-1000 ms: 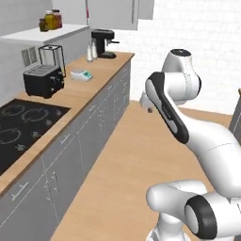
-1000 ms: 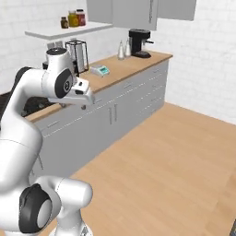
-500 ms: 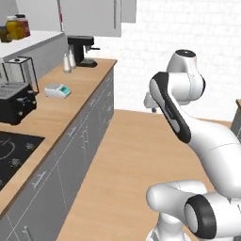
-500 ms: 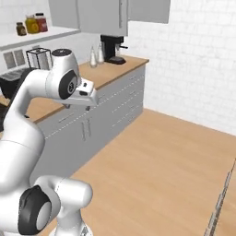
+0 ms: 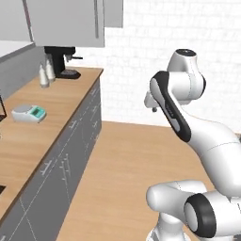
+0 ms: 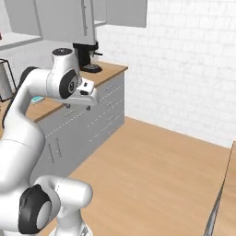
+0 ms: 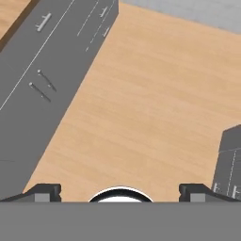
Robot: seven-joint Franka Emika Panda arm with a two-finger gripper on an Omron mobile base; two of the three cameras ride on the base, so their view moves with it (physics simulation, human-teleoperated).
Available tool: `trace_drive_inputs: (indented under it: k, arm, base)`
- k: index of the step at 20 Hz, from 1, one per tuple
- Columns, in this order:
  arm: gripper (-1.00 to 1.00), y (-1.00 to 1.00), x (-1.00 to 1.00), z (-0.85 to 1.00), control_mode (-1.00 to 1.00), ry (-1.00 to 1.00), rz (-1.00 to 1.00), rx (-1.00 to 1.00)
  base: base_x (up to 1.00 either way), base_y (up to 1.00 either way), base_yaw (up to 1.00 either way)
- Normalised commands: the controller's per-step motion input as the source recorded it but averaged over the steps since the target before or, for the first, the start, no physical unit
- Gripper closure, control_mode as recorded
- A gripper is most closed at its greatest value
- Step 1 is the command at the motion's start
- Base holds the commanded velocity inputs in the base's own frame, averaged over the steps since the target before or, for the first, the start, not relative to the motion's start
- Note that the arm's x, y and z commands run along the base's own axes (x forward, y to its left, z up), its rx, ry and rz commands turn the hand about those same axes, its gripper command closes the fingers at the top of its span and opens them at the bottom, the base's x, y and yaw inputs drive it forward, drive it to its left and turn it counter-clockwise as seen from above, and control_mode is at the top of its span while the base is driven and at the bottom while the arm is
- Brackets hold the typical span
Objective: Gather all objects into one cabinet and sort the glasses and bowls to opposite sides.
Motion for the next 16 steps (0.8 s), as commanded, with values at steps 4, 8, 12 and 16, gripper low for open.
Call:
trace_drive_inputs:
  k: [4,8,12,16]
  arm:
    - [-1.0,0.0,0.0,0.0,1.0,0.0,0.0,0.0]
    - [-1.0,0.0,0.0,0.0,1.0,0.0,0.0,0.0]
    - [-1.0,0.0,0.0,0.0,1.0,0.0,0.0,0.0]
    - [-1.0,0.0,0.0,0.0,1.0,0.0,0.0,0.0]
  base:
    - [1.0,-0.14,-0.08]
    - [1.0,-0.07,-0.04]
    - [1.0,0.0,0.0]
    - [1.0,0.0,0.0]
